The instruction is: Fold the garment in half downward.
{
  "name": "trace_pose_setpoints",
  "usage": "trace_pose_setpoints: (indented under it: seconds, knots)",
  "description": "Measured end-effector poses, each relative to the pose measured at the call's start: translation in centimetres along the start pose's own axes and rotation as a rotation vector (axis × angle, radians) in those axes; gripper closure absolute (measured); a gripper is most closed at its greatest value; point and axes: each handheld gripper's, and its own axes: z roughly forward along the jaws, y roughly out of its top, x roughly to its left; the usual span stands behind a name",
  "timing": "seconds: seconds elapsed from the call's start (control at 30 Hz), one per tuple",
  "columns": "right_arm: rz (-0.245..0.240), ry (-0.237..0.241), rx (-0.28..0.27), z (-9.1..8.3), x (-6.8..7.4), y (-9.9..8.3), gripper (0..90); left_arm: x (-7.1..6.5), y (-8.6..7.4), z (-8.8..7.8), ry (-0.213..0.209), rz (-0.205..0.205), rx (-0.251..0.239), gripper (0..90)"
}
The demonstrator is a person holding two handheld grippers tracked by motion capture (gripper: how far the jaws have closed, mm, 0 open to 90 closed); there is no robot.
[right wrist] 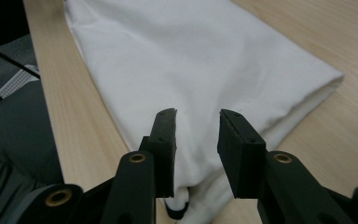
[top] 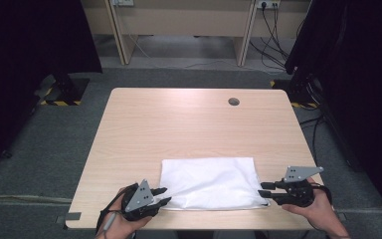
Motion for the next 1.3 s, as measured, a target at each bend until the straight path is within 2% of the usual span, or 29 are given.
trace_pose_setpoints:
  seconds: [0.1, 0.2, 0.33, 0.5, 0.57, 0.93, 1.3]
  knots:
    - [0.006, -0.004, 0.018, 0.6, -0.2, 0.1, 69.2, 0.7, 0.4, 0.2, 0.015, -0.016, -0.005, 65.8]
    - [0.003, 0.009, 0.044, 1.5, -0.2, 0.0, 69.3, 1.0, 0.4, 1.3, 0.006, -0.025, 0.023, 65.9]
    - [-0.002, 0.012, 0.075, 2.5, 0.1, -0.3, 69.3, 0.7, -0.1, 3.1, -0.028, -0.015, 0.102, 65.9]
    - [-0.018, -0.007, 0.117, 3.0, 0.2, -0.8, 69.4, 0.3, -0.9, 4.3, -0.053, -0.011, 0.17, 66.3]
    - [-0.015, -0.005, 0.119, 3.1, 0.2, -1.0, 69.4, 0.2, -1.2, 4.6, -0.064, -0.015, 0.194, 66.2]
    - [0.004, -0.012, 0.111, 3.2, 0.0, -1.1, 68.5, 0.2, -1.1, 4.9, -0.065, -0.019, 0.211, 68.1]
    - [0.016, -0.045, 0.11, 3.6, -0.5, -0.7, 68.0, 1.4, -0.8, 5.8, -0.051, -0.026, 0.214, 69.5]
